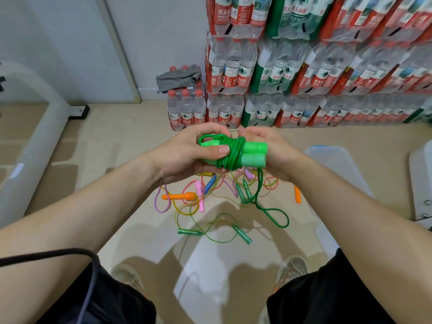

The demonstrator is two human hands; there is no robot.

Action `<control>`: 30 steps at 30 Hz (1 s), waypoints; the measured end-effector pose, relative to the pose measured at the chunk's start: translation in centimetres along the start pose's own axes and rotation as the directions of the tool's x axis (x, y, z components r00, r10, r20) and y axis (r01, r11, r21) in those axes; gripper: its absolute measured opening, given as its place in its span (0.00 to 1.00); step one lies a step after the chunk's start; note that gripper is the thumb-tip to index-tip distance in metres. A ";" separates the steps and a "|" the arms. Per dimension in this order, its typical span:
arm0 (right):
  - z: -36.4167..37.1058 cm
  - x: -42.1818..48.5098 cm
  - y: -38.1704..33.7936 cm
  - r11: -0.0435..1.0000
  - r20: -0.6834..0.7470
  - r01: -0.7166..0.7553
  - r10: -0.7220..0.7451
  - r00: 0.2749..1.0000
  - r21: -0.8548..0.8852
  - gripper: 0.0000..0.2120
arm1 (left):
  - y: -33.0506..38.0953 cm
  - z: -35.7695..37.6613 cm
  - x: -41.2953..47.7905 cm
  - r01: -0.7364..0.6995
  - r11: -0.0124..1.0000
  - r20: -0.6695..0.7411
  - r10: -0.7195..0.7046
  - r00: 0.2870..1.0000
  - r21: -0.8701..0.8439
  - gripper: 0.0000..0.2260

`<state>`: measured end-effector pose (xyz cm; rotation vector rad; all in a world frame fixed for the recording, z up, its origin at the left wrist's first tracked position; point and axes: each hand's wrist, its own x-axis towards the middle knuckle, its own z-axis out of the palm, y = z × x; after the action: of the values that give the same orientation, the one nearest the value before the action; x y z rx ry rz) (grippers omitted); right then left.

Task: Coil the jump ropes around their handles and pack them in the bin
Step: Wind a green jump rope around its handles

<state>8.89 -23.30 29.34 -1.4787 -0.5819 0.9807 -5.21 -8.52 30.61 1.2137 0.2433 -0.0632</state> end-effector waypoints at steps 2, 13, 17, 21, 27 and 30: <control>1.2 0.1 1.3 0.994 -0.062 -0.108 0.109 0.992 0.019 0.15 | 0.2 0.1 -0.1 -0.023 0.997 -0.066 0.017 0.998 -0.080 0.10; 4.4 -1.0 2.5 0.908 -0.050 -0.034 0.015 0.999 -0.417 0.16 | -0.5 -2.9 0.9 -0.058 0.997 -0.506 0.079 0.859 0.059 0.18; 3.9 -1.8 0.9 0.704 0.019 0.046 -0.046 0.999 -0.709 0.14 | -1.1 -3.0 1.3 0.019 0.934 -0.574 0.204 0.793 0.357 0.19; 2.6 -2.2 -0.9 0.396 -0.021 0.096 -0.282 0.959 -0.913 0.09 | -0.9 -2.5 1.6 0.085 0.875 -0.516 0.200 0.833 0.476 0.17; -0.3 -1.3 -2.7 0.631 0.021 0.223 -0.310 0.950 -0.743 0.06 | 0.1 -1.1 1.0 0.094 0.923 -0.295 0.022 0.955 0.373 0.13; -0.9 -0.9 -2.3 0.765 0.019 0.253 -0.300 0.954 -0.592 0.05 | 0.6 -0.9 0.7 0.089 0.976 -0.206 -0.047 0.977 0.199 0.14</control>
<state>9.58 -24.12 31.72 -1.8957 -1.0878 0.5153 -4.59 -7.46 30.73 1.4214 0.4641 -0.0261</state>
